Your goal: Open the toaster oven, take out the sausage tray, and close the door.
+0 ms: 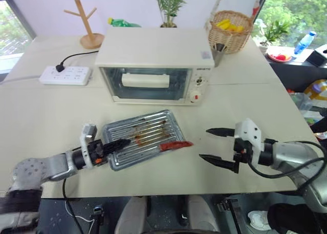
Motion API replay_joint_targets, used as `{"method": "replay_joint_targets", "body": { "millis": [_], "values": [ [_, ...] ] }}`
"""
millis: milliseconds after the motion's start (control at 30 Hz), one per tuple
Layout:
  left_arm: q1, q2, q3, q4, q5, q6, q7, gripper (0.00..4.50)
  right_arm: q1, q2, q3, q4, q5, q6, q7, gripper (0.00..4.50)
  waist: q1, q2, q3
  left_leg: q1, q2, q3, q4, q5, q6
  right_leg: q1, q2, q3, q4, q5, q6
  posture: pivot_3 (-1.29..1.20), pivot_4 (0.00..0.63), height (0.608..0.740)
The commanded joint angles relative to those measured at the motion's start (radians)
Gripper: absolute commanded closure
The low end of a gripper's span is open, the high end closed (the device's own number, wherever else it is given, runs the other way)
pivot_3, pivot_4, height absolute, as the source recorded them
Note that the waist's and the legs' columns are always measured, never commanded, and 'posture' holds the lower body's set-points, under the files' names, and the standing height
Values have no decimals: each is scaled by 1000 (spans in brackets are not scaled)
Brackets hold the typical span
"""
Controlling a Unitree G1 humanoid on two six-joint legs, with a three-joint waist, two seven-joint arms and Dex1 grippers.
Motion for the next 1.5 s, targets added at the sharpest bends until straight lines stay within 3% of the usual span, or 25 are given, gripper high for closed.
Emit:
{"method": "replay_joint_targets", "body": {
  "millis": [33, 367, 467, 700, 1100, 1367, 1500],
  "values": [
    [-64, -32, -53, 51, 120, 15, -105, 4500, 39, -10, -69, -69, 16, 12, -17, 33, 0, 2, -1, 0, 0, 0, 0, 0, 0, 0, 0, 0, 0, 0, 1, 0, 150, 740],
    [-159, -86, -120, 157, 407, -9, -297, 4500, 94, 2, -115, -105, 14, 44, -56, 33, 25, 12, -7, 1, 0, 5, 2, 0, 0, 7, -7, -6, -1, 0, 3, 0, 150, 740],
    [-180, -83, -99, 200, 472, -32, -293, 3576, 92, 5, -110, -97, 5, 41, -60, 0, 25, 14, -8, 1, 0, 5, 2, 0, 0, 7, -7, -7, -1, -1, 5, 0, 150, 740],
    [-222, -36, -7, 241, 540, -33, -253, 19, 67, 24, -75, -73, -13, 26, -67, 0, 20, 14, -9, 3, 2, 2, 1, 0, 0, 7, -5, -8, 0, -3, 9, 0, 150, 740],
    [-73, 155, 88, 110, 619, -76, -304, 19, 24, 65, -11, -15, -54, -13, -58, 0, -29, 14, -8, 3, 2, 1, -2, 0, 0, 4, -5, -7, 0, -3, 9, 0, 150, 740],
    [142, 290, 151, -109, 838, -543, -463, 19, 1, 58, -16, 10, -30, -10, -38, 0, -27, 14, -8, 1, 3, 2, -3, 0, 0, 1, -6, -6, -1, -2, 6, 0, 150, 740],
    [235, 386, 255, -237, 866, -658, -603, 19, -39, 11, -74, 23, 57, 55, 16, 0, -13, 12, -7, -13, 3, 2, -2, 0, 0, -12, -6, -6, -2, 0, 4, 0, 150, 740]
  ]
}}
